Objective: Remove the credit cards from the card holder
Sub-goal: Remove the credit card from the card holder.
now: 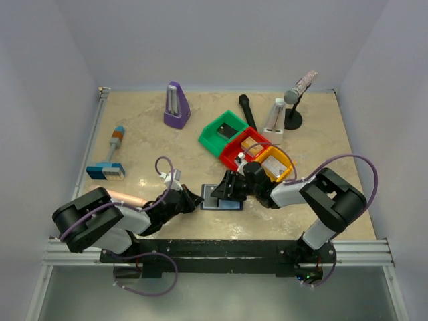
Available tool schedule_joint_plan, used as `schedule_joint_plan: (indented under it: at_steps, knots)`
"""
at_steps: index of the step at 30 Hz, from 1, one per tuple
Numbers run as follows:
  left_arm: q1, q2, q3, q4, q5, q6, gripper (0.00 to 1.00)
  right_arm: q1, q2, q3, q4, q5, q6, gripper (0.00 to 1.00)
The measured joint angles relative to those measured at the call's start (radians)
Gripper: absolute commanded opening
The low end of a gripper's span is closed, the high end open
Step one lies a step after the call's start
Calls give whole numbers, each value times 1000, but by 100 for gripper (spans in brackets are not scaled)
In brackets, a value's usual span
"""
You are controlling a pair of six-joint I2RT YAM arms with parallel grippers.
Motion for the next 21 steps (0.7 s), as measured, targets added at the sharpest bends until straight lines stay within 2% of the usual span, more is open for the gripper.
schedule_joint_plan:
  at_steps: [5,12,21]
  knots:
    - [0,3,-2,7,-1,-1,0,-10,17,-37,100,-17,29,54]
    - [0,14,-4,26,-1,-2,0,-16,40,-73,208,-23,44,49]
    - [0,34,-4,51,0,-4,0,-25,83,-77,294,-39,45,51]
